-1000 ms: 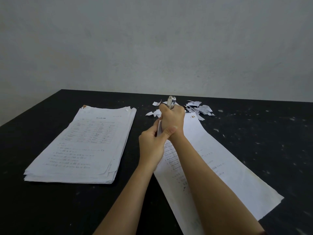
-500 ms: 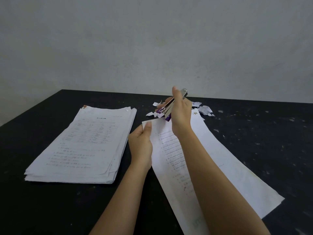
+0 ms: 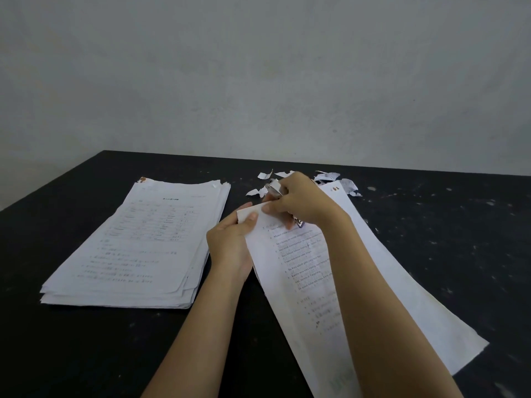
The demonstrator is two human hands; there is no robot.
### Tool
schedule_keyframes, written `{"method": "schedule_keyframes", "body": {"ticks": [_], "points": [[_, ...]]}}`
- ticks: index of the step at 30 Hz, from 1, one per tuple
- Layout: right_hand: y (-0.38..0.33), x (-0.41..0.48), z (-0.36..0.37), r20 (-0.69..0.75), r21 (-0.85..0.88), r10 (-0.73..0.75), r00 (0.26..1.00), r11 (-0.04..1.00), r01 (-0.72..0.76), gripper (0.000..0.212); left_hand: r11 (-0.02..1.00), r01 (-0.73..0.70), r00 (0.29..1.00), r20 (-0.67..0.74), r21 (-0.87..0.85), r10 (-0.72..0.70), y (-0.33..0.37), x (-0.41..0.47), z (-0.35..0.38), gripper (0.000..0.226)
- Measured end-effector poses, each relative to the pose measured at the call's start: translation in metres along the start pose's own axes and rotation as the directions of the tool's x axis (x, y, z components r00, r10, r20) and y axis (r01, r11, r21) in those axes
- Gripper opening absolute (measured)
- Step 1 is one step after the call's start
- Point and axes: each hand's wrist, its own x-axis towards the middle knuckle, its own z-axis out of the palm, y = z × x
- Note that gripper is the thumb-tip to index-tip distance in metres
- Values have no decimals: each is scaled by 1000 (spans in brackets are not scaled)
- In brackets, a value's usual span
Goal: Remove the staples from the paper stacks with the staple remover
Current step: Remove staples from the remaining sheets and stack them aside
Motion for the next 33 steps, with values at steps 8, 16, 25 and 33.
{"method": "schedule_keyframes", "body": {"ticks": [8, 16, 25, 33], "points": [[-2, 0, 5, -15, -100, -63, 998, 993, 61, 23, 1000, -9, 999, -31, 17, 10, 0, 4, -1, 21], [4, 2, 3, -59, -66, -68, 996, 996, 64, 21, 997, 24, 999, -24, 78, -22, -2, 3, -2, 9], [-9, 9, 4, -499, 541, 90, 862, 810, 229, 41, 941, -273, 948, -112, 201, 299, -17, -3, 10, 26], [-19, 8, 25, -516, 524, -2, 856, 791, 317, 47, 903, -337, 926, -82, 268, 370, -17, -13, 17, 24]]}}
